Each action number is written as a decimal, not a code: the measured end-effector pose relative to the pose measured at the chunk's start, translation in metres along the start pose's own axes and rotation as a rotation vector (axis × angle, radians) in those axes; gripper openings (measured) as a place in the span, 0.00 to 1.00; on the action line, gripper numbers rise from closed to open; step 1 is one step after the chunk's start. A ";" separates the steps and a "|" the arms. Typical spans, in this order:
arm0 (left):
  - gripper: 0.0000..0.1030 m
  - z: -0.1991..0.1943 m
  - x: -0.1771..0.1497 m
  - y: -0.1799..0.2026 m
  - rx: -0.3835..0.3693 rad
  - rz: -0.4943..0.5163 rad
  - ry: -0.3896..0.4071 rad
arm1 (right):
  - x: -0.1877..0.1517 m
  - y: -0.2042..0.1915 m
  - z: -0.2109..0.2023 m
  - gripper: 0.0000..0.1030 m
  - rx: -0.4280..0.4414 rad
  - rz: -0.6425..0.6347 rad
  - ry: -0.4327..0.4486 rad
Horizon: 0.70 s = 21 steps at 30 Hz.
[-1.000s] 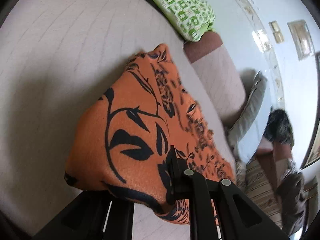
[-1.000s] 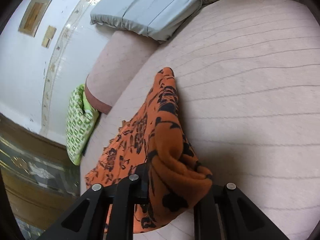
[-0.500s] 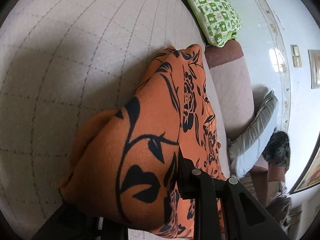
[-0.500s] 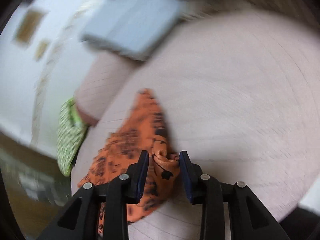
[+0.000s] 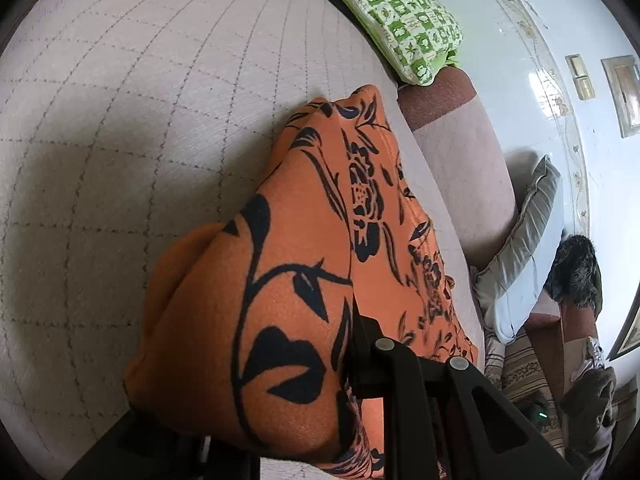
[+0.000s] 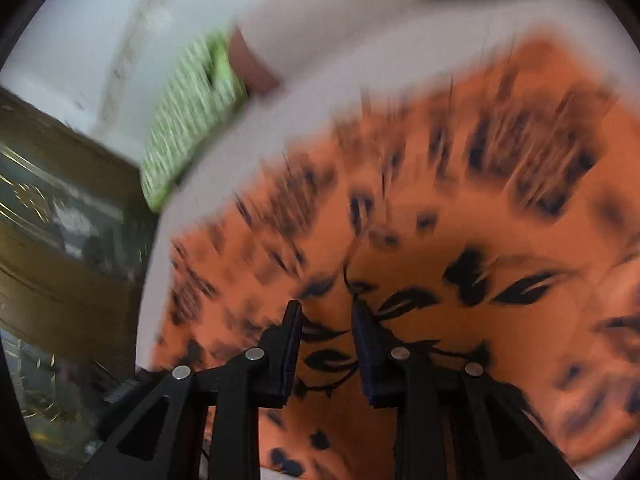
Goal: Fold small clothes
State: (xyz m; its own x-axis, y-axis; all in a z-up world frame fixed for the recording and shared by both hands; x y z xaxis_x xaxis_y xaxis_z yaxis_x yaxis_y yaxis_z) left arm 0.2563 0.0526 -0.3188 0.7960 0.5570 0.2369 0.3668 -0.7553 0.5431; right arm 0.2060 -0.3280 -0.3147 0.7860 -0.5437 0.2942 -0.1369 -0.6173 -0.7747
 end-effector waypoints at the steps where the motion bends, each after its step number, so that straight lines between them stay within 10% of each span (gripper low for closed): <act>1: 0.17 -0.003 0.000 0.003 0.002 0.011 0.012 | -0.001 0.007 -0.005 0.16 0.002 0.001 0.025; 11: 0.16 -0.057 -0.022 0.089 0.013 0.342 0.202 | 0.002 0.032 -0.053 0.19 0.136 0.243 -0.009; 21: 0.16 -0.058 -0.101 0.209 0.019 0.654 0.231 | 0.032 0.106 -0.207 0.20 0.128 0.325 0.341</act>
State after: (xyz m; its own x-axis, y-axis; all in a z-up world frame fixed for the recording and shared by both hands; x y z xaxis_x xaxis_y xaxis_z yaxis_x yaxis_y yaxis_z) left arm 0.2244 -0.1412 -0.1825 0.7342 0.0431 0.6776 -0.1430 -0.9658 0.2164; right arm 0.0919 -0.5289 -0.2712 0.4696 -0.8652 0.1756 -0.2502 -0.3212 -0.9134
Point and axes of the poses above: each gripper's, at about its wrist camera, not at the fingertips, and z roughly the way its jaws point, y to its right, x to its top, the point moved 5 cm from there along z, roughly the way its jaws point, and after that the axes turned 13 degrees about x, right-handed, at the moved point
